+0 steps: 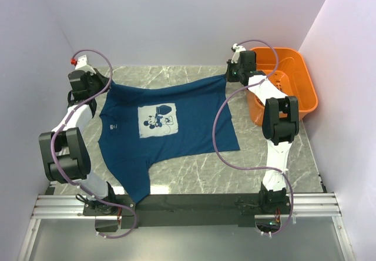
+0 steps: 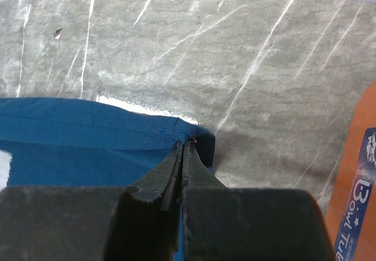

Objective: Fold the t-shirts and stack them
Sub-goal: Fold the tshirt

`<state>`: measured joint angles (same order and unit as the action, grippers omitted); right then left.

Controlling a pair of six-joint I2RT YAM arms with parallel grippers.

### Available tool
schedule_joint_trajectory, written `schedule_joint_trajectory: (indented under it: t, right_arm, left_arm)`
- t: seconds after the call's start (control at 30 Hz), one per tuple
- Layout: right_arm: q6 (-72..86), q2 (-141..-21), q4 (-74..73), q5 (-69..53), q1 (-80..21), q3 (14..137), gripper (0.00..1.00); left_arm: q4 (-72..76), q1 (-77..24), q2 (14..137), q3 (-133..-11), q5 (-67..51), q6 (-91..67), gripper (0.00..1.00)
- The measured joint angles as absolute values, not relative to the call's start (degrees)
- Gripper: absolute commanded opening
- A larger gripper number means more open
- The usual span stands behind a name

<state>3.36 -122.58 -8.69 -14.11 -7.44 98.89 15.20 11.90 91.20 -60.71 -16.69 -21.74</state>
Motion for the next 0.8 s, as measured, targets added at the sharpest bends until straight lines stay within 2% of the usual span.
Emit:
schedule_joint_trajectory:
  t: [0.8]
  right_arm:
    - [-0.34, -121.16, -8.80, -13.30, -7.44, 92.86, 0.05]
  left_arm:
    - [15.22, 11.99, 84.77, -51.31, -16.60, -20.60, 0.00]
